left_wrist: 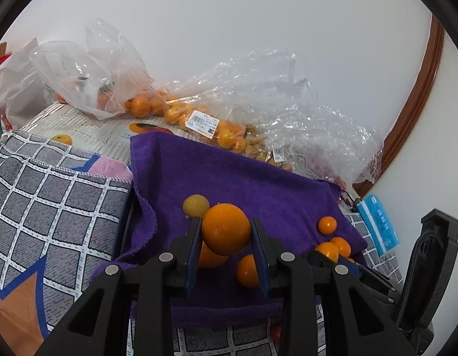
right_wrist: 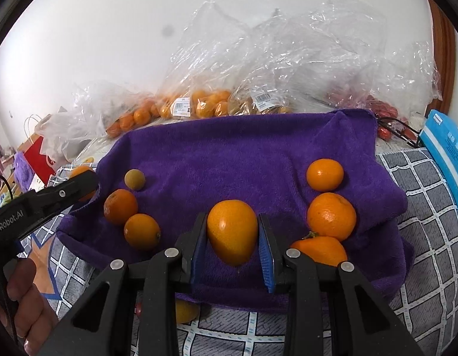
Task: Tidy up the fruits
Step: 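Open the right tool onto the towel while the left tool releases its tangerine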
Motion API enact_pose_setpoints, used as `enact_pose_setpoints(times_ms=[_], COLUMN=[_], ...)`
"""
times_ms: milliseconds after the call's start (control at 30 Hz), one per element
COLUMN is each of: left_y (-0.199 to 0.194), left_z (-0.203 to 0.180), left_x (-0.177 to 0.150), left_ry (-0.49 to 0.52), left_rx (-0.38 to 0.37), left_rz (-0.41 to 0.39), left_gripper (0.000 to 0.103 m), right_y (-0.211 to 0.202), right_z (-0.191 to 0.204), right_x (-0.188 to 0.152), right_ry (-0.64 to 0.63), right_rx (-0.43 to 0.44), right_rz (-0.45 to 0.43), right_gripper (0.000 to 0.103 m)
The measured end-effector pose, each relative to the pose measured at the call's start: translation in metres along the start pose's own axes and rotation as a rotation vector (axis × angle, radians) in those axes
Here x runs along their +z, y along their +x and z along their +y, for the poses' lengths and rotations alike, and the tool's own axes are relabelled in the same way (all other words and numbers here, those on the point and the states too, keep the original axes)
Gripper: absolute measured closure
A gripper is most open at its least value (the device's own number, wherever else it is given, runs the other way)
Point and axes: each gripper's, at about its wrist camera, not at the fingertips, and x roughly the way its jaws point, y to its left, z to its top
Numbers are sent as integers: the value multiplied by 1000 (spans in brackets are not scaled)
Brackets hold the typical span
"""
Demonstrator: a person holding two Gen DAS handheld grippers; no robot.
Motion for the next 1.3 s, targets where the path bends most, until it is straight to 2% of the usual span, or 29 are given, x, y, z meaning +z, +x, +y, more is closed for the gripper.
enact_pose_setpoints(times_ms=[233,500,700,1033,1300], left_y=[4,12,12,14,12], left_z=[0,5,5,4,2], left_x=[-4,-5,-6,-6,-7], left_ry=[0,-39,-33,-21,-18], left_rx=[3,-8,2,1,-12], left_rz=[26,79,80,85,83], left_gripper=[72,72,72,72,72], right_y=[4,-1,-9,-10,-8], right_z=[-4,-5,-5,-18,-17], right_x=[0,1,2,4,5], right_ry=[19,19,27,98,94], right_rx=[11,8,-4,-9,-8], right_rz=[21,-4,-41,-48,-47], right_gripper=[70,70,70,69,69])
